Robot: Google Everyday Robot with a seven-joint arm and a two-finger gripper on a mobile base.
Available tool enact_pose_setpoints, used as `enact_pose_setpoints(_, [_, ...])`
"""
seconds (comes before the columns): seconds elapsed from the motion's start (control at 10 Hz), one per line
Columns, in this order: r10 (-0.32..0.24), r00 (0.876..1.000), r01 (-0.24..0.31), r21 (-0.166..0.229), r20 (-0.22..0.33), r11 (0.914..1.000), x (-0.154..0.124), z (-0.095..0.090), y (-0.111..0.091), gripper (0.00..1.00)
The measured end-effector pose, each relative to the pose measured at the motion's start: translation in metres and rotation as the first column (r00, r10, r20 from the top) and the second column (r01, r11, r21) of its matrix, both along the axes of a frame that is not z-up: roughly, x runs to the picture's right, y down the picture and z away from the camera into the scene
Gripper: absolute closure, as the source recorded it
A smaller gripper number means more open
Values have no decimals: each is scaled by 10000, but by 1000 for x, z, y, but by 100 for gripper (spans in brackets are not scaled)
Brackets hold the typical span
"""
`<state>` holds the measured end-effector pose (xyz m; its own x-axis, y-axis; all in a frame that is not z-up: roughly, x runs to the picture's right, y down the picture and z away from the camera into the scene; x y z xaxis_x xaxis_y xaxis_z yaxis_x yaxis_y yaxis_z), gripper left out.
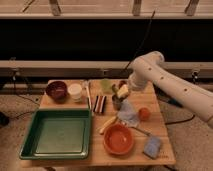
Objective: Place eraser in red bowl
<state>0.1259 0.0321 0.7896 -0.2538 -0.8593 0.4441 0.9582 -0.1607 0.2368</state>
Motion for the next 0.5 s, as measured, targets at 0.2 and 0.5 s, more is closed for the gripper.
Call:
enact_pose_setpoints(0.2, [-244, 9994, 241, 112, 259, 9996, -50, -1, -11, 20])
enact_pose_setpoints(0.5, [-626, 9952, 608, 271, 750, 9978, -120, 8, -24, 20])
